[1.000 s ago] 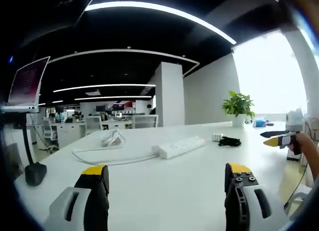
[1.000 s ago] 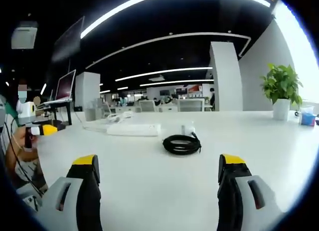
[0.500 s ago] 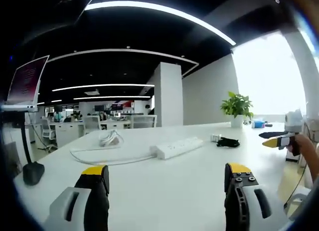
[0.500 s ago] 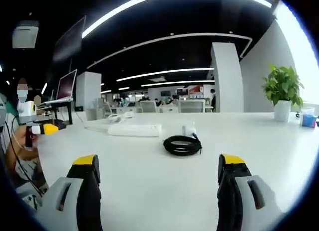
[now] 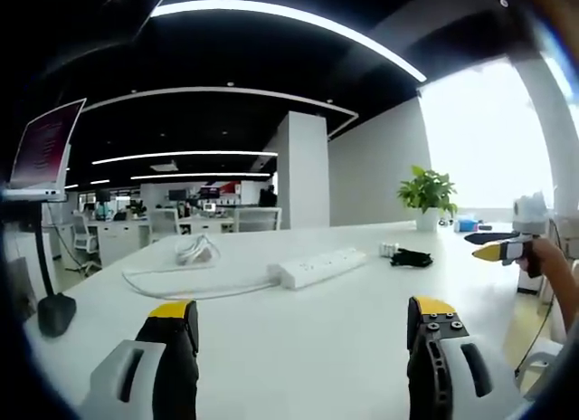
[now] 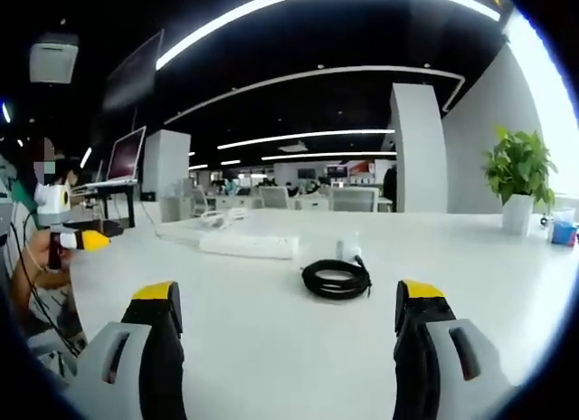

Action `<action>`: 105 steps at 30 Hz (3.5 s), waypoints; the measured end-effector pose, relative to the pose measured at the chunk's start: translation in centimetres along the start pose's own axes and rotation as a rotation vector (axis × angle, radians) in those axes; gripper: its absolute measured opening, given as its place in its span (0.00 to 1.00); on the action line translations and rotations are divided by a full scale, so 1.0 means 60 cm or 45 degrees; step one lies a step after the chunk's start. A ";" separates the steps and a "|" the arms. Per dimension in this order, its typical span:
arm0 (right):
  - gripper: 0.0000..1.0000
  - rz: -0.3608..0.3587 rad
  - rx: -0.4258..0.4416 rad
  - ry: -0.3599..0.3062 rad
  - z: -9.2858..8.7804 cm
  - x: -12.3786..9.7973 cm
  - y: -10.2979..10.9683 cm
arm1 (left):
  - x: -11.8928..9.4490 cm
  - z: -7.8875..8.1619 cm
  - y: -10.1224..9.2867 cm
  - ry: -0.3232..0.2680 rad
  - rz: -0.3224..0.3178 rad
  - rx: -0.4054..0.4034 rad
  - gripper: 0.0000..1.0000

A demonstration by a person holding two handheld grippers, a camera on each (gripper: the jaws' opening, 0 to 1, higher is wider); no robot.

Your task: Straighten the power strip on the desk, plug the charger into it

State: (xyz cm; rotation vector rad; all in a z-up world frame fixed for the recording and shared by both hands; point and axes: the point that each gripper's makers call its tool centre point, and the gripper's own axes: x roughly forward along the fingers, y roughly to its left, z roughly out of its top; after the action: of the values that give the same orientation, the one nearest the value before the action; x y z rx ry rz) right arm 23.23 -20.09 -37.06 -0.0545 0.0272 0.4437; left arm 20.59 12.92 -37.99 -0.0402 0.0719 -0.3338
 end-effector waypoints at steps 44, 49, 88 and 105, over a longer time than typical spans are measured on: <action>0.92 0.147 -0.070 -0.030 0.041 0.074 0.025 | 0.054 0.026 -0.003 -0.034 -0.041 0.003 0.97; 0.91 0.181 -0.089 -0.041 0.052 0.091 0.027 | 0.065 0.039 -0.002 -0.055 -0.049 0.016 0.96; 0.85 0.400 -0.101 -0.134 0.096 0.181 0.039 | 0.128 0.061 -0.009 -0.137 -0.185 -0.025 0.86; 0.83 0.422 -0.153 -0.126 0.079 0.237 0.028 | 0.190 0.046 -0.003 -0.094 -0.215 -0.016 0.78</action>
State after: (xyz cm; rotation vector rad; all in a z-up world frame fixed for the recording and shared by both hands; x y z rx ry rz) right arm 35.43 -12.17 -32.92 -0.1476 -0.0890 0.7787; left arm 31.49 9.06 -35.94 -0.0716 -0.0027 -0.5005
